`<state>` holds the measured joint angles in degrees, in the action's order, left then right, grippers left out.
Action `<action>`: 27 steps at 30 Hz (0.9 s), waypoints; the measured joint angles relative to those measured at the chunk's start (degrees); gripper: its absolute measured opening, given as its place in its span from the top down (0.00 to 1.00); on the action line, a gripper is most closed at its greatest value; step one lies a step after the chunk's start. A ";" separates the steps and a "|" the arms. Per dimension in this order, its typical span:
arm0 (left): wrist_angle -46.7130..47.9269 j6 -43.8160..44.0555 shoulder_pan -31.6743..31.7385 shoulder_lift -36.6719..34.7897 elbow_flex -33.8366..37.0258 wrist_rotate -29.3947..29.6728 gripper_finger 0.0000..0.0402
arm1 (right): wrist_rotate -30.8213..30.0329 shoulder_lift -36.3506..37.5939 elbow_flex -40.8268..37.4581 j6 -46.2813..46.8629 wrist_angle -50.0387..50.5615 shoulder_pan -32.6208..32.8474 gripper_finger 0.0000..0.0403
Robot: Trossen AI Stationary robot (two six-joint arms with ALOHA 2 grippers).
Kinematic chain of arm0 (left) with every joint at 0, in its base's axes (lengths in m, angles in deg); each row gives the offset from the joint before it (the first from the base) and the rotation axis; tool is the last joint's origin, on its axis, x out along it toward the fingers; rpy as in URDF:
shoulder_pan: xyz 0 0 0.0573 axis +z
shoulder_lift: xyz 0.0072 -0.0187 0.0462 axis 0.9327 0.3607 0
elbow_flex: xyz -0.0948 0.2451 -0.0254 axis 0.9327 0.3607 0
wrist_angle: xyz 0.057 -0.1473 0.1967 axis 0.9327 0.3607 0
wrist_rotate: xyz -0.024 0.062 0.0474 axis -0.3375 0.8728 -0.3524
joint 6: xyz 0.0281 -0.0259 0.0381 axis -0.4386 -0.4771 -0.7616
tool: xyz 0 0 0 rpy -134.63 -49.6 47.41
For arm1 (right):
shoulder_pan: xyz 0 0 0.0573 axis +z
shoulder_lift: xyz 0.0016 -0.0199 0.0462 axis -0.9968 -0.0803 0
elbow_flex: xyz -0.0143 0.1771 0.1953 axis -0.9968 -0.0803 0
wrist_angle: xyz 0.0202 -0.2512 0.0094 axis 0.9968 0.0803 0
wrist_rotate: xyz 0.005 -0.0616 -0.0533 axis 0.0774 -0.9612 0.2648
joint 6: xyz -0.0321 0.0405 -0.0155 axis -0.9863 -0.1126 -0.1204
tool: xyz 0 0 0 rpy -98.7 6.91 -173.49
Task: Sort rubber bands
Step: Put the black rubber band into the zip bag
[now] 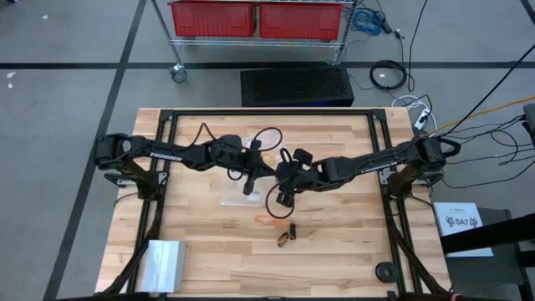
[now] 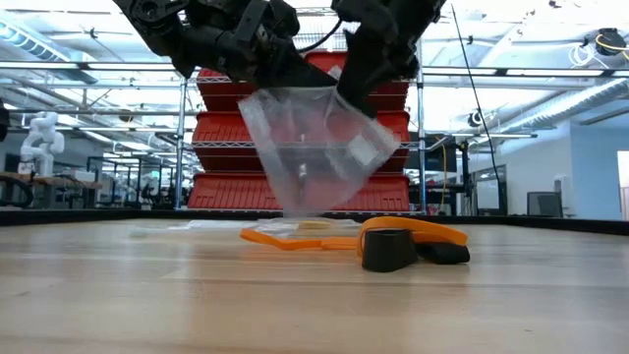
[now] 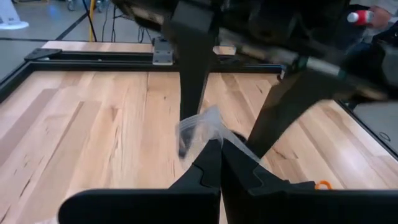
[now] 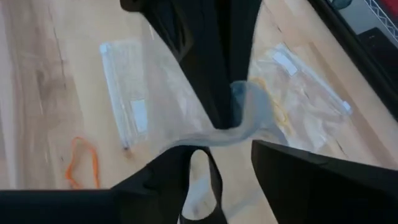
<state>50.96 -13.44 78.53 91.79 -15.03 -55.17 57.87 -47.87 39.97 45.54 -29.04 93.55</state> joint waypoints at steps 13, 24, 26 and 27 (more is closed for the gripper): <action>-4.75 1.44 -1.64 0.00 0.03 0.13 1.00 | 4.25 4.84 0.29 1.97 1.49 0.56 0.55; -9.41 1.51 -2.95 0.41 0.50 0.13 1.00 | 2.43 4.85 0.29 4.37 1.74 0.56 0.86; -9.56 1.51 -3.18 0.96 0.50 0.13 1.00 | 2.64 4.95 0.29 3.48 1.80 0.56 0.92; -9.80 1.51 -3.28 1.29 0.50 0.13 1.00 | 2.50 4.97 0.29 3.19 1.81 0.70 0.95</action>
<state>41.16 -11.93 75.25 93.08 -14.53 -55.04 60.36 -42.89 40.26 48.73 -27.23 94.25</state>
